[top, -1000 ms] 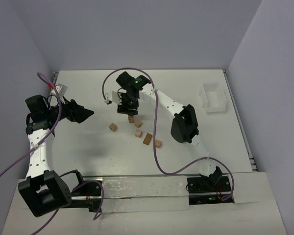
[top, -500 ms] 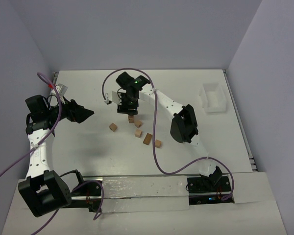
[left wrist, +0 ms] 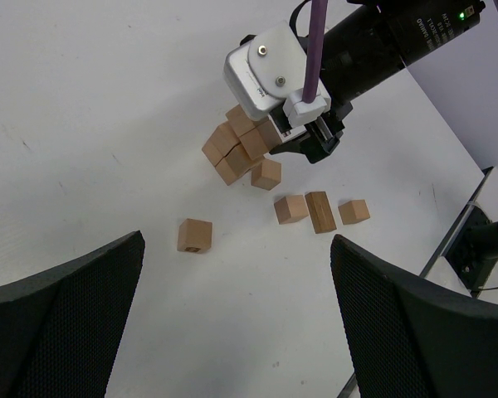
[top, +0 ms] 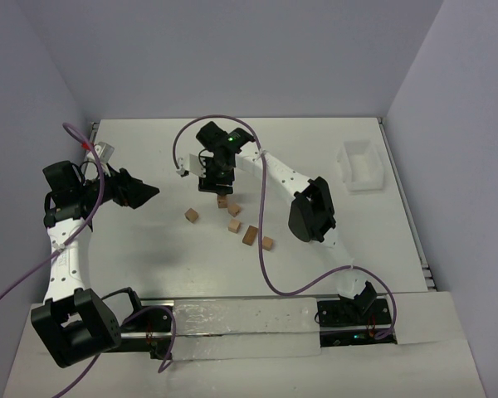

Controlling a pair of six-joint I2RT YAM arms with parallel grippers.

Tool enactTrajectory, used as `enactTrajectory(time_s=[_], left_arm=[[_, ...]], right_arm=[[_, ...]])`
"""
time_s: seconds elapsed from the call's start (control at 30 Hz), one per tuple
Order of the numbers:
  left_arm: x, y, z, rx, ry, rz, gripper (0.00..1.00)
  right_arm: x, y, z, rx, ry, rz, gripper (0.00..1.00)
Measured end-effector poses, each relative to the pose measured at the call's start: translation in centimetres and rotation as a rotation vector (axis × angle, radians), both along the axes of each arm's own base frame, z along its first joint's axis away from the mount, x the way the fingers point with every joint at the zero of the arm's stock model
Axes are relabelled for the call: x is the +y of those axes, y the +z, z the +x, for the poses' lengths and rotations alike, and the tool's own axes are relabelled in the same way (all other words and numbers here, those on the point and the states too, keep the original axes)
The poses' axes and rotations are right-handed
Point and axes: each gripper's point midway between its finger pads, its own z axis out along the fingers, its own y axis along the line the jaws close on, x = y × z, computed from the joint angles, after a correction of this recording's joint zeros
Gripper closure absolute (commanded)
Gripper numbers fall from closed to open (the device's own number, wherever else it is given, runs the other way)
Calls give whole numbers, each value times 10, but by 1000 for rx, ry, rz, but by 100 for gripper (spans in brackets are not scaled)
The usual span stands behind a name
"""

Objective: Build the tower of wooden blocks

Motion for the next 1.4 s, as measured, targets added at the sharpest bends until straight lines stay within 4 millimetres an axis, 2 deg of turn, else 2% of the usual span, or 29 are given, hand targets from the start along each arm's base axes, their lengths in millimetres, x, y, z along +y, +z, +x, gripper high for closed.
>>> enactTrajectory(time_s=[1.4], left_arm=[[1, -2, 2, 4, 0, -2, 1]], right_arm=[[1, -3, 2, -2, -5, -1, 53]])
